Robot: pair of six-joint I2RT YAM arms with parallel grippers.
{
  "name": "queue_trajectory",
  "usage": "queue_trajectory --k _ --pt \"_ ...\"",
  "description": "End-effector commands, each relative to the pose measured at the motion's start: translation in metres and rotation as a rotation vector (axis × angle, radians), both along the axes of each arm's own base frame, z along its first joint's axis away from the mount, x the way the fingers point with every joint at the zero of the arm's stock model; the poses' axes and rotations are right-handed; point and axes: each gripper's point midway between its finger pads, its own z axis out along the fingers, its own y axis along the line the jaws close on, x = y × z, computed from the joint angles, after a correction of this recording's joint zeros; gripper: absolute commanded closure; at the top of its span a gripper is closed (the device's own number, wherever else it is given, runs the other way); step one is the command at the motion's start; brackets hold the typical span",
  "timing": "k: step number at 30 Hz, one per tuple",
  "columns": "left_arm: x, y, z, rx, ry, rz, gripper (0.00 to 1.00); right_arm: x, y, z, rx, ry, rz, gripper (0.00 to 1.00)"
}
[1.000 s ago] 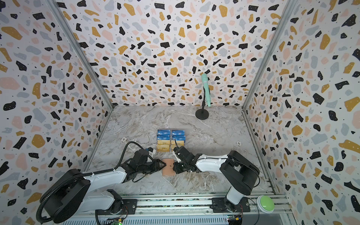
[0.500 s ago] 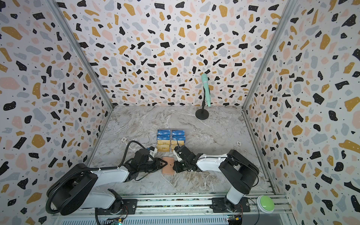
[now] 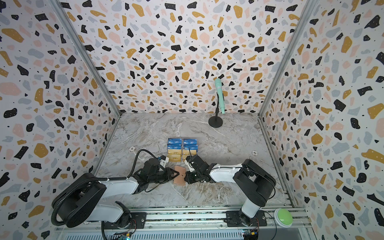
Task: Put the credit cards into the card holder
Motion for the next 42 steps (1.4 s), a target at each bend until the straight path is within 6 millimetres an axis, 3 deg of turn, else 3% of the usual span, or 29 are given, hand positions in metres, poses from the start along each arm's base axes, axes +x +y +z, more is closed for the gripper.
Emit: queue_trajectory --k 1,7,11,16,24,29,39,42 --pt "-0.010 -0.008 -0.001 -0.005 0.009 -0.065 0.84 -0.017 -0.032 -0.039 -0.154 0.080 -0.011 0.80" --pt "-0.005 -0.010 0.006 -0.006 0.000 -0.054 1.00 -0.013 -0.028 -0.030 -0.135 0.058 -0.002 0.80" --pt "0.003 -0.001 0.009 0.133 -0.027 -0.028 1.00 -0.001 -0.018 -0.002 -0.089 -0.009 -0.003 0.75" --pt "0.011 -0.001 0.023 0.187 -0.057 0.021 1.00 0.014 -0.010 0.035 -0.057 -0.096 -0.007 0.70" --pt "0.019 -0.004 0.041 0.282 -0.101 0.087 1.00 0.030 -0.012 0.081 -0.031 -0.223 -0.050 0.63" --pt "0.022 -0.015 0.055 0.269 -0.124 0.098 1.00 0.031 -0.006 0.080 -0.024 -0.217 -0.048 0.61" --pt "0.017 -0.031 0.060 0.201 -0.125 0.055 1.00 0.032 0.014 0.078 0.038 -0.211 -0.045 0.58" --pt "0.016 -0.032 0.061 0.199 -0.130 0.050 1.00 0.030 0.017 0.076 0.035 -0.209 -0.034 0.50"
